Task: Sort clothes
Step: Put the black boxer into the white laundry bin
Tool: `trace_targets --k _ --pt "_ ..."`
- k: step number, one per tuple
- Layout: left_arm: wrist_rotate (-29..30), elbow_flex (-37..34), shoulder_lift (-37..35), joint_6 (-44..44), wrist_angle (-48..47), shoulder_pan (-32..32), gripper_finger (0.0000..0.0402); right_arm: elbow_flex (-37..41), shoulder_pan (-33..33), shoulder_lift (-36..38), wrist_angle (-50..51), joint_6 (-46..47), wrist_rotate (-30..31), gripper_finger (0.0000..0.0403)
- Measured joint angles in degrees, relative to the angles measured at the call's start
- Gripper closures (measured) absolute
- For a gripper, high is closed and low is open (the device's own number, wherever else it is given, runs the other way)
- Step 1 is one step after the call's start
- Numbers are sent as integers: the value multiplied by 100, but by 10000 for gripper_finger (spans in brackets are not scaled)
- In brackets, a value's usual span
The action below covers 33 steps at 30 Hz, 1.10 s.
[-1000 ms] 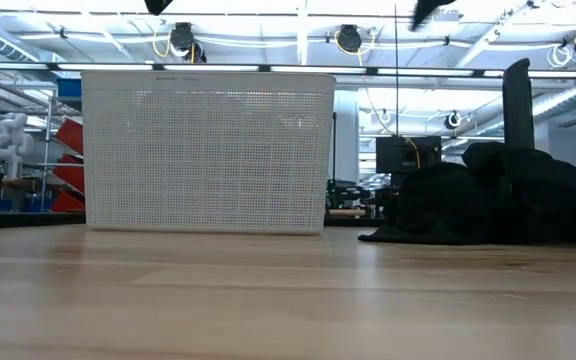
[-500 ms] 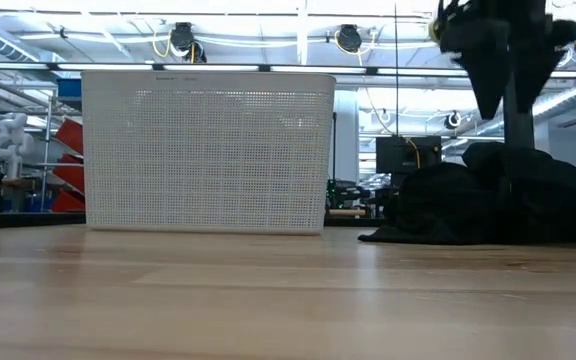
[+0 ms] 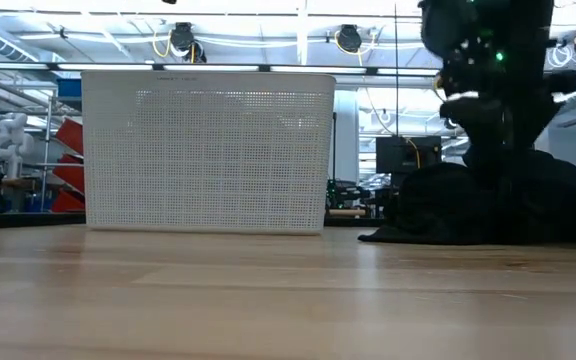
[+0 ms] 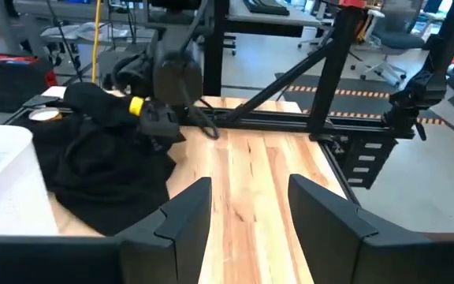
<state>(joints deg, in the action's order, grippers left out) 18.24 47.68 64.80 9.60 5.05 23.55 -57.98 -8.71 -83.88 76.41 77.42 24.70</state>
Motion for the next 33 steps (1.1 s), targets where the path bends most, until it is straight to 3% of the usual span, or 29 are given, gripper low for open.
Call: trace_targets --k 4,10,11,18,25,29,33 --pt "-67 0 175 -88 85 11 223 386 105 0 -139 128 54 154" --pt "-88 0 328 336 48 11 223 593 139 0 -98 -61 -233 365" --pt "-97 1 328 342 70 11 223 574 125 0 -110 -161 -270 383" --pt "-101 2 328 346 185 11 223 -29 -136 -2 -90 -338 -493 399" --pt "-178 4 328 350 208 11 223 -1600 -1012 -2 -212 -556 -536 400" --pt "-311 4 328 352 218 17 223 -2386 -1598 -2 -766 -748 -317 401" --pt "-462 4 328 327 332 22 223 -2697 -2065 -2 -1797 -1390 -228 402"
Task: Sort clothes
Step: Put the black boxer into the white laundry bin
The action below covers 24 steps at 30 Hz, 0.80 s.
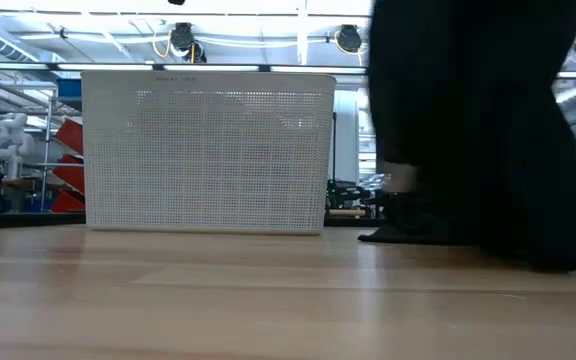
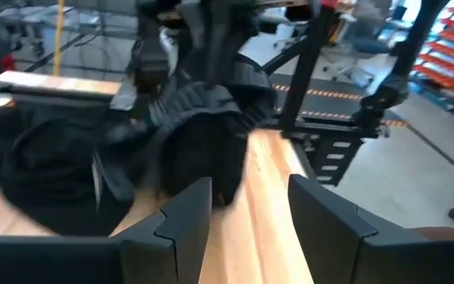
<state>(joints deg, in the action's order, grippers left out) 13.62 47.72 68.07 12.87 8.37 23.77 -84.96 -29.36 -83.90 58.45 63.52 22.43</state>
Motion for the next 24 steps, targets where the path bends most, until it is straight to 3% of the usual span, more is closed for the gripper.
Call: trace_targets --k 9,24 --pt "-307 1 307 -779 542 270 223 1 -507 -2 -1626 -1100 -30 403" --pt "-144 4 1330 -873 1603 46 223 1 -525 -2 -2159 -1416 -200 403"
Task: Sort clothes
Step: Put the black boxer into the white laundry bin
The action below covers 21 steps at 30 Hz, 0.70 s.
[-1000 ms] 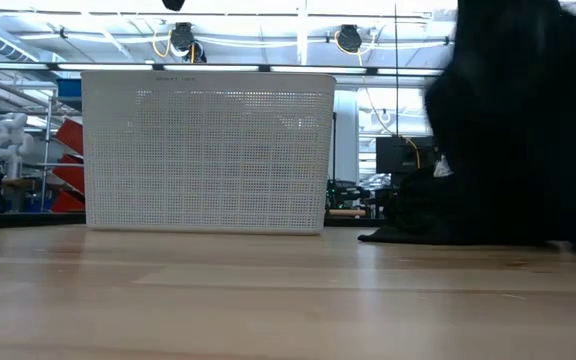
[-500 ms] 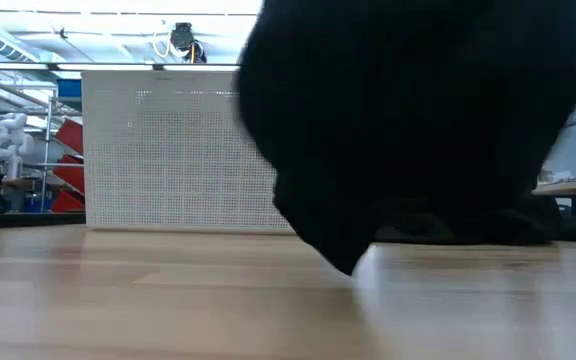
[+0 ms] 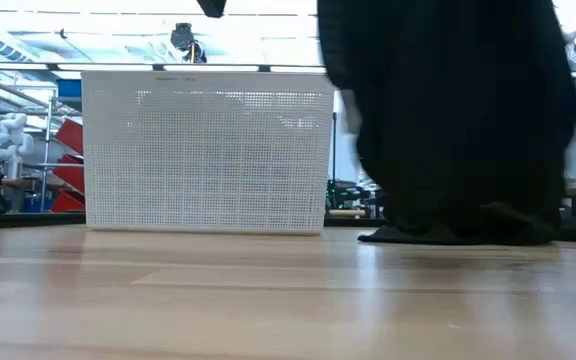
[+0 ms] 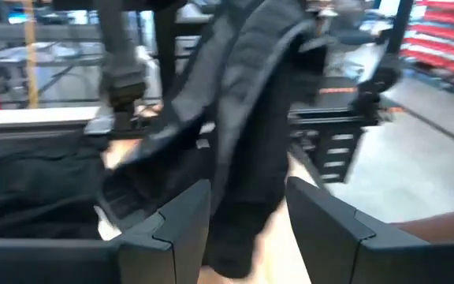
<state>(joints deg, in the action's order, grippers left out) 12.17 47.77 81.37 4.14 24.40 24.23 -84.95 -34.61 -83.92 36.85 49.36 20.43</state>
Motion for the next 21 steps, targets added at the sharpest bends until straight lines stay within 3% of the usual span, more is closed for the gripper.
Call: trace_targets --k 5,14,21 --pt "157 0 331 3 308 -102 223 0 2 0 -268 -161 -254 403" --pt "-921 0 428 0 461 -100 223 2 10 0 -255 -166 -238 403" --pt "-284 0 428 152 254 -119 223 2 9 0 -454 -254 -450 403"
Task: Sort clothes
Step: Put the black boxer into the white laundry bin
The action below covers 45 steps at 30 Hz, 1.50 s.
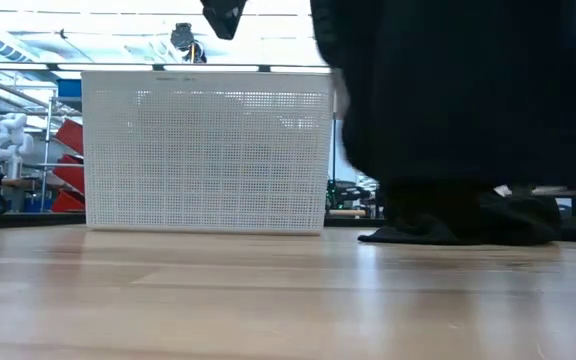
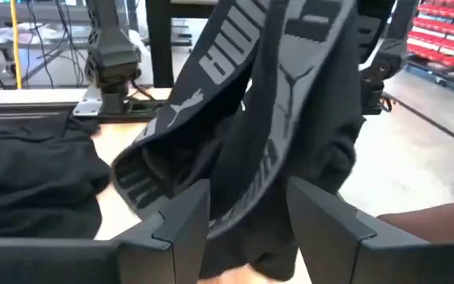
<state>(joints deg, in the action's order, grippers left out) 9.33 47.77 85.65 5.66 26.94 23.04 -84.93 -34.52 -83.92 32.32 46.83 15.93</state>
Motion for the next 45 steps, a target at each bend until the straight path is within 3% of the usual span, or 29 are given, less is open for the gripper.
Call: trace_targets --k 7,13,17,23,33,45 --pt "-503 0 9 107 -209 -3 223 0 -9 0 2 16 -269 403" --pt "-844 -1 177 593 -927 190 224 0 -9 0 -52 117 -283 403" --pt "-345 -4 489 605 -557 270 224 0 -9 0 -99 159 -282 403" --pt "-191 -4 750 41 128 286 224 0 -64 0 -122 197 -277 402" --pt "844 -2 782 -357 269 320 224 0 -81 2 -127 159 -294 402" --pt "332 -2 782 -700 575 335 224 0 -82 2 -127 157 -299 402"
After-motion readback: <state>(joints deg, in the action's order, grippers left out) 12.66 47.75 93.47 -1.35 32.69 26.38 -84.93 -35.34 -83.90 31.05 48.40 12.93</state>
